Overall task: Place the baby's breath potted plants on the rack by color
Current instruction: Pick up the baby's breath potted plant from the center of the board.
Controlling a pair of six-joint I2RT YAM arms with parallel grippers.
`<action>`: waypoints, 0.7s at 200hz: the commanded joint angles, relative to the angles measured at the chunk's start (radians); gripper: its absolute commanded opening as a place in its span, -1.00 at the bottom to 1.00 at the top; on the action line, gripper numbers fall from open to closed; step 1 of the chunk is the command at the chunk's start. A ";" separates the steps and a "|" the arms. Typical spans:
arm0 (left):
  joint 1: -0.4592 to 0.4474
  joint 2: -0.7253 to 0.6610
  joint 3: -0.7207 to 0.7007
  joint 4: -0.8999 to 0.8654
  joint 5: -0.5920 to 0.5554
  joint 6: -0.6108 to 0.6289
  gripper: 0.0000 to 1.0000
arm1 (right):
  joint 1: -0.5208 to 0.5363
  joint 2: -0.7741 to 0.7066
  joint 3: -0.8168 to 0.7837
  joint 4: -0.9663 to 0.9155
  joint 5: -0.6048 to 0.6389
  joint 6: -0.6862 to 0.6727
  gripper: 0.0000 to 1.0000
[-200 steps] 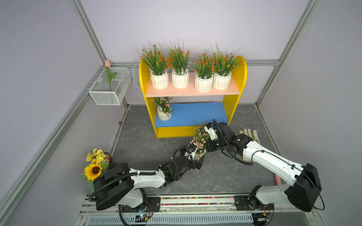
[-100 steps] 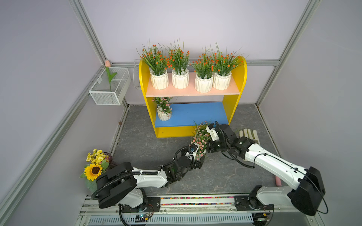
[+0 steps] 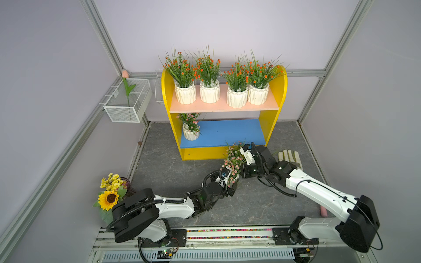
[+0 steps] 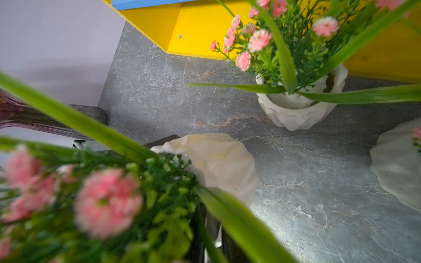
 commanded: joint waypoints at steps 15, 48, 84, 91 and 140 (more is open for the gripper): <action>-0.006 -0.005 0.028 0.042 0.003 -0.009 -0.01 | 0.018 -0.023 -0.016 0.082 -0.092 0.029 -0.65; -0.006 -0.015 0.024 0.019 -0.039 -0.032 -0.03 | 0.000 -0.040 -0.023 0.077 -0.086 0.027 -0.63; -0.006 -0.049 0.010 0.000 -0.085 -0.041 -0.03 | -0.031 -0.093 -0.044 0.067 -0.078 0.026 -0.47; -0.004 -0.056 0.013 -0.011 -0.091 -0.040 -0.03 | -0.036 -0.099 -0.045 0.058 -0.076 0.023 -0.47; 0.035 -0.160 0.040 -0.167 -0.120 -0.056 -0.04 | -0.087 -0.188 -0.070 -0.007 -0.034 0.000 -0.35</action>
